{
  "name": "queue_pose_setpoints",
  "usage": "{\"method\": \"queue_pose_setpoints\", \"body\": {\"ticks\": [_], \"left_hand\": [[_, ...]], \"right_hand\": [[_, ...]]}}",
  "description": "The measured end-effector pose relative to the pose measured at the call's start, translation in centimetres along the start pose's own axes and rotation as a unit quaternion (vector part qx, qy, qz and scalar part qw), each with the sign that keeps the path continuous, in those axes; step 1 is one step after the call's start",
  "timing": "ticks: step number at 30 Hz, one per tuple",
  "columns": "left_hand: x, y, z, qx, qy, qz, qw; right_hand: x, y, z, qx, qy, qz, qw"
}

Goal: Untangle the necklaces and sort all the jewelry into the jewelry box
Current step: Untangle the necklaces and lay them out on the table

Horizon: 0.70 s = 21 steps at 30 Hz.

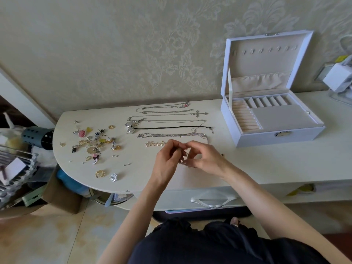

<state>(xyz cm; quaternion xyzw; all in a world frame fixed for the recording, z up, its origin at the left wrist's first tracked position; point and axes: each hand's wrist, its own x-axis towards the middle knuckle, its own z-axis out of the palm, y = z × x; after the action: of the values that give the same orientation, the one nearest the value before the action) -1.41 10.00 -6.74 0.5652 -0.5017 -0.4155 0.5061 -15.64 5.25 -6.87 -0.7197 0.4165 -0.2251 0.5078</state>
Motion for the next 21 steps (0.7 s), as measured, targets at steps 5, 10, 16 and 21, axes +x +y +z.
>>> {"method": "queue_pose_setpoints", "body": {"ticks": [5,10,16,21], "left_hand": [[0.1,-0.4,-0.8,0.004,0.031,-0.023,0.999],[0.2,-0.6,-1.3,-0.031,0.044,-0.042,0.998],[0.2,-1.1,-1.5,-0.033,0.095,-0.092,0.991],[0.2,-1.0,-1.9,-0.055,0.094,-0.096,0.989]], "right_hand": [[-0.2,0.3,-1.1,0.046,0.079,-0.005,0.996],[-0.4,0.3,-2.0,0.112,0.112,-0.012,0.987],[-0.6,0.5,-2.5,0.132,0.16,-0.014,0.978],[-0.5,1.1,-2.4,0.119,0.215,0.006,0.969]]}}
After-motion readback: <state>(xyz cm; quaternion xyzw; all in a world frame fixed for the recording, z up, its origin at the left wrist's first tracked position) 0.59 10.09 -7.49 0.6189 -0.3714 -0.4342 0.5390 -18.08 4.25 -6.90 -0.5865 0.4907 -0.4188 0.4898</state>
